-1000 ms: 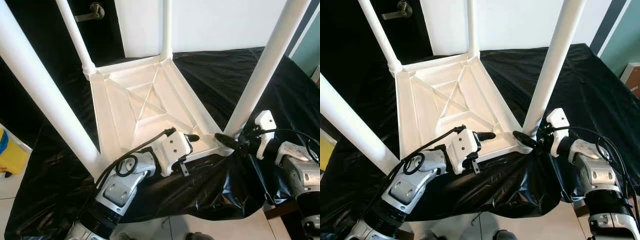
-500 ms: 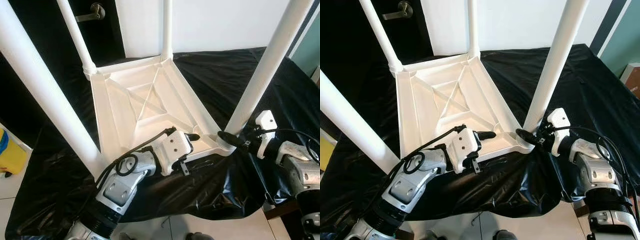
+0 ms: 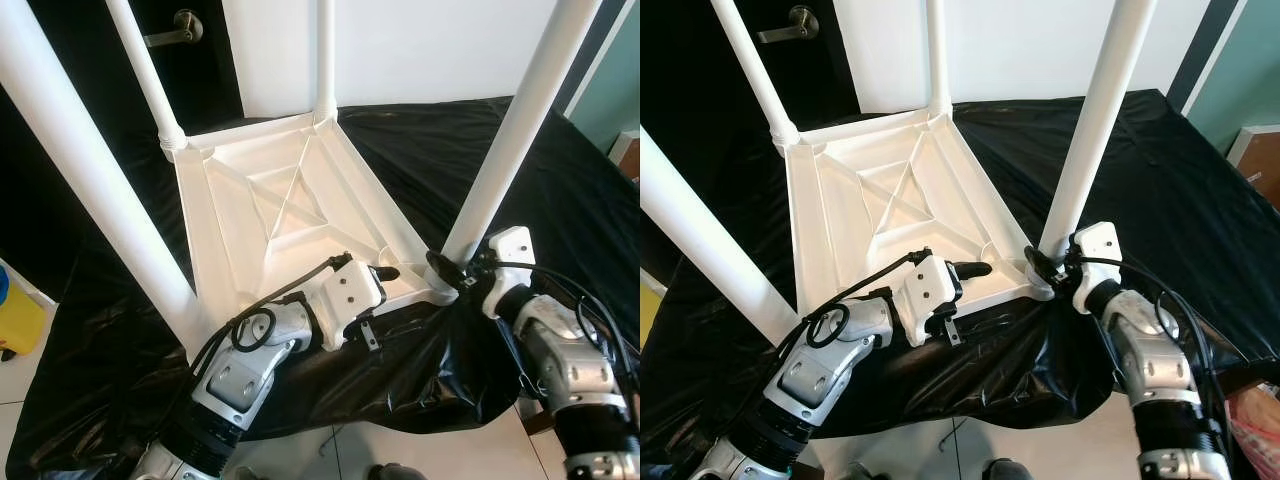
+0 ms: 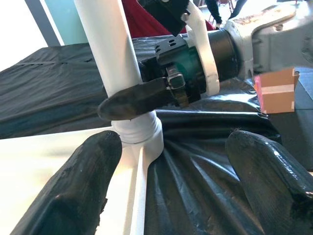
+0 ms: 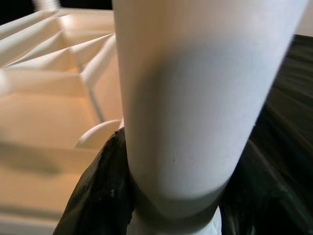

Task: Building children table

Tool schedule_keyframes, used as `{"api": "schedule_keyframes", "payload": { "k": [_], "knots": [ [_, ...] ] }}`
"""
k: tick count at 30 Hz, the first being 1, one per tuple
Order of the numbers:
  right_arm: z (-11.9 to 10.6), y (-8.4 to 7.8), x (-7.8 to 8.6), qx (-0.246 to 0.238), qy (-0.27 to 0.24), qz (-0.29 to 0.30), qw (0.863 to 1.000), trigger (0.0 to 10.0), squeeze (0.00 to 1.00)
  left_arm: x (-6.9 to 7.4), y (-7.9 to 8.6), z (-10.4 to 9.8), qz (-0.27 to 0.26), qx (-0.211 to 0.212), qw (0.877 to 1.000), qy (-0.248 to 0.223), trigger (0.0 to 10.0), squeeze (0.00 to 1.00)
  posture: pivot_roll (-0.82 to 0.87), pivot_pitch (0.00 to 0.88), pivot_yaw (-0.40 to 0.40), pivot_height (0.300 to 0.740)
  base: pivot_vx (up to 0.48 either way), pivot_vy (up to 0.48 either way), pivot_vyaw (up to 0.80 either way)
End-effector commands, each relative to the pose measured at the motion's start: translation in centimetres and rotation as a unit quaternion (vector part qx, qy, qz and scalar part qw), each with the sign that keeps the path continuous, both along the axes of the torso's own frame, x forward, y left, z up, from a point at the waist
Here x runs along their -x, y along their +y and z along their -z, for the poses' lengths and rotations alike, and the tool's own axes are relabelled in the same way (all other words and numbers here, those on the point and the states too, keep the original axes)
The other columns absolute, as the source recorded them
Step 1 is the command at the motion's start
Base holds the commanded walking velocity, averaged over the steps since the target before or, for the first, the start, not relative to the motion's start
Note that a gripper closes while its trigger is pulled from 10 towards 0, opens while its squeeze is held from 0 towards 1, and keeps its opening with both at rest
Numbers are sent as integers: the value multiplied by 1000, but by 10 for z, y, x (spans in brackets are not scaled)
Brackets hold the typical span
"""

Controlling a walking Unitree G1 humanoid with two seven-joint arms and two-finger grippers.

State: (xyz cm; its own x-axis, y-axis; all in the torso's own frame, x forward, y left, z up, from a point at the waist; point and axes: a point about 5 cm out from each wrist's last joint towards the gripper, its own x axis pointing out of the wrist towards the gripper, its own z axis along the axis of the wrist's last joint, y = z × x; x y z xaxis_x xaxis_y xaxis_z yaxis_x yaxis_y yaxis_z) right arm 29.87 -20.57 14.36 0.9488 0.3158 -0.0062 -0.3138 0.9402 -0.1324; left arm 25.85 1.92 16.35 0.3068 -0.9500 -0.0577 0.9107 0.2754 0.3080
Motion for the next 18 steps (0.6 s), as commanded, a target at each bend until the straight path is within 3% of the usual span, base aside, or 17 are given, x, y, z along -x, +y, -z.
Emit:
{"api": "schedule_keyframes", "payload": {
  "k": [1,4,6,9,10,12,13,15,18],
  "knots": [
    [17,-6,4,1,45,61,997,10000,0,0,2,4,-9,-1,1000,6,10000,0,-165,109,39,740,0,0,0],
    [17,-1,7,0,39,97,994,10000,0,1,3,5,-8,-2,1000,7,10000,0,-165,111,40,740,0,0,0],
    [17,3,11,-11,36,162,986,10000,0,2,3,6,-6,-4,1000,8,10000,0,-165,114,43,740,0,0,0],
    [22,5,18,-19,42,267,963,10000,0,1,3,6,-6,-6,1000,7,10000,0,-160,113,37,740,0,0,0],
    [22,5,18,-19,42,267,963,10000,0,1,3,6,-6,-6,1000,7,10000,0,-160,113,37,740,0,0,0],
    [23,7,24,-33,35,343,938,10000,0,1,3,5,-7,-5,1000,7,10000,0,-155,111,33,740,0,0,0],
    [23,7,24,-33,35,343,938,10000,0,1,3,5,-7,-5,1000,7,10000,0,-155,111,33,740,0,0,0],
    [26,23,26,-54,45,365,928,10000,0,1,2,5,-8,-4,1000,6,10000,0,-147,105,31,740,0,0,0],
    [26,36,25,-63,53,347,934,10000,0,1,2,5,-8,-3,1000,7,10000,0,-147,103,31,740,0,0,0]
  ]
}}
